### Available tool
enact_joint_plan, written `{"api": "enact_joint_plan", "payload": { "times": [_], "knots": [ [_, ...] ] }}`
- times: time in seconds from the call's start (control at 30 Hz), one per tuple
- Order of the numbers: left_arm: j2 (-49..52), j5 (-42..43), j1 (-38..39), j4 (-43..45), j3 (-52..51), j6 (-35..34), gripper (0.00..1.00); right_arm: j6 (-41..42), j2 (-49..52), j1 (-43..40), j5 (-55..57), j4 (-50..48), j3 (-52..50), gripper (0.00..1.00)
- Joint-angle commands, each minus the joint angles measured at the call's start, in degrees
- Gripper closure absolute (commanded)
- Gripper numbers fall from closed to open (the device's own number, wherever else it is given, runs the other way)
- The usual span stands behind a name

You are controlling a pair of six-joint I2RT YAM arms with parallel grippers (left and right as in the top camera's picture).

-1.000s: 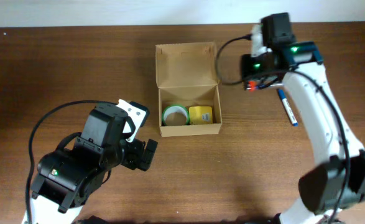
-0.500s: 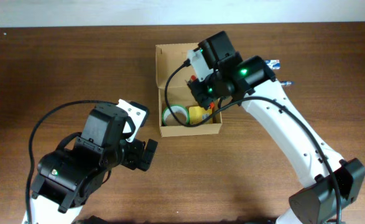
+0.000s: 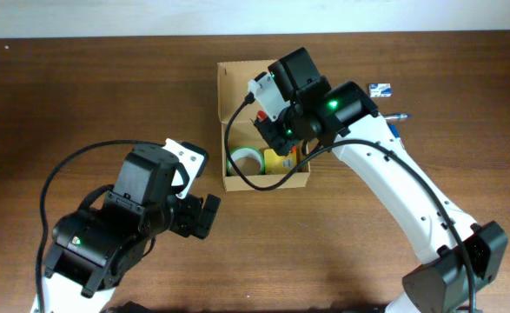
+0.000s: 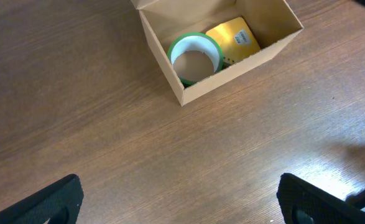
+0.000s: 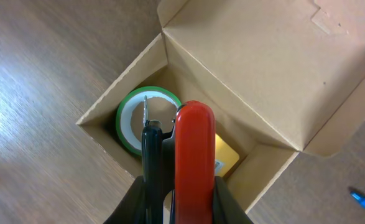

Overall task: Pack container
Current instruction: 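Carry the red stapler over the box and lower it inside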

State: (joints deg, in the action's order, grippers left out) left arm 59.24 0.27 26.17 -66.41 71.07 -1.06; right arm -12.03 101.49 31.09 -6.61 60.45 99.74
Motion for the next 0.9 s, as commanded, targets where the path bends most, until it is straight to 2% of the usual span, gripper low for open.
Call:
{"api": "enact_joint_plan", "payload": {
  "times": [0.0,0.63,0.87],
  "knots": [
    [-0.72,0.85,-0.09,0.15,1.03,0.92,0.00,-5.84,1.16,0.44,-0.26,-0.22,0.81,0.93],
    [-0.72,0.85,-0.09,0.15,1.03,0.92,0.00,-30.62,8.52,0.35,-0.09,-2.82,0.81,0.96],
    [-0.72,0.85,-0.09,0.15,1.03,0.92,0.00,-32.59,11.02,0.35,-0.04,-8.04,0.81,0.96]
  ]
}}
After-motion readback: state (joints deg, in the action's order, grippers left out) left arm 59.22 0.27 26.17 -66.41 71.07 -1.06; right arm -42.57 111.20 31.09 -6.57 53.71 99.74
